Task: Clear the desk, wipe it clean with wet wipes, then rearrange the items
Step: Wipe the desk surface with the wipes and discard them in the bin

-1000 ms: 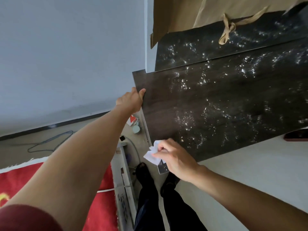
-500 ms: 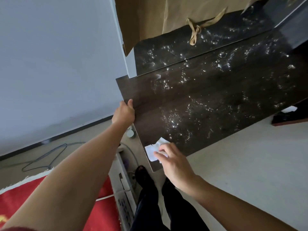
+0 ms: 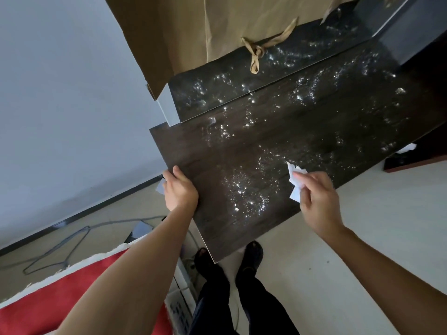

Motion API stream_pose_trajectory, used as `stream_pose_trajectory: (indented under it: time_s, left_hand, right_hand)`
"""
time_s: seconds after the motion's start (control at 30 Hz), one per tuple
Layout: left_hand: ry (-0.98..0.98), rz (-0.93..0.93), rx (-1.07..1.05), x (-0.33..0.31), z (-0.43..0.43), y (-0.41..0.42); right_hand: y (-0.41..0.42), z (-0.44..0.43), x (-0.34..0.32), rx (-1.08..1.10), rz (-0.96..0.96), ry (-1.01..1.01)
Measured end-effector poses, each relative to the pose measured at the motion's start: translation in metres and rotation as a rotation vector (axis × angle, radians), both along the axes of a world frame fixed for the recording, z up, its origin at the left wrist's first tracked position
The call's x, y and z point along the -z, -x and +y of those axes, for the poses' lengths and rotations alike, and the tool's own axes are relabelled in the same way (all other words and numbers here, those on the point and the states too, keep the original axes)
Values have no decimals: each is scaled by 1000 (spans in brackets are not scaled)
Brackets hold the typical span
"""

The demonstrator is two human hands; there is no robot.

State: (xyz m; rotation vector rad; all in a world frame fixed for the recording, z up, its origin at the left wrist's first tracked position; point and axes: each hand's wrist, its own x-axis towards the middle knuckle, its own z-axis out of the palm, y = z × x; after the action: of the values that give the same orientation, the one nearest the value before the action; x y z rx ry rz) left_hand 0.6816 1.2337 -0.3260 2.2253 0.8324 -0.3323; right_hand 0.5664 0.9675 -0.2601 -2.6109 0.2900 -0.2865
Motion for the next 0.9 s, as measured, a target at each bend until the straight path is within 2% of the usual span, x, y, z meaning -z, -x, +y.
stream_pose_trajectory:
  time_s: [0.27, 0.43, 0.53, 0.63, 0.73, 0.77, 0.8, 0.9]
  left_hand:
    - [-132, -59, -37, 4, -6, 3]
    - [-197, -102, -64, 14, -6, 3]
    - [-237, -126, -82, 19, -7, 2]
    - [-264, -123, -86, 19, -7, 3]
    - [-270, -130, -75, 19, -9, 3]
    - [-277, -132, -77, 18, -9, 2]
    - [-286, -130, -79, 17, -10, 2]
    - [-287, -122, -87, 16, -10, 2]
  right_hand:
    - [-172, 46, -11, -179, -38, 5]
    - [-249, 75, 29, -238, 114, 69]
    - [-243, 85, 41, -352, 119, -6]
    - [-194, 66, 37, -660, 167, -75]
    - [-154, 33, 19, -927, 479, -133]
    - [-160, 28, 15, -921, 537, -158]
    - [-176, 30, 12, -854, 505, -173]
    - [-234, 61, 17, -537, 172, -117]
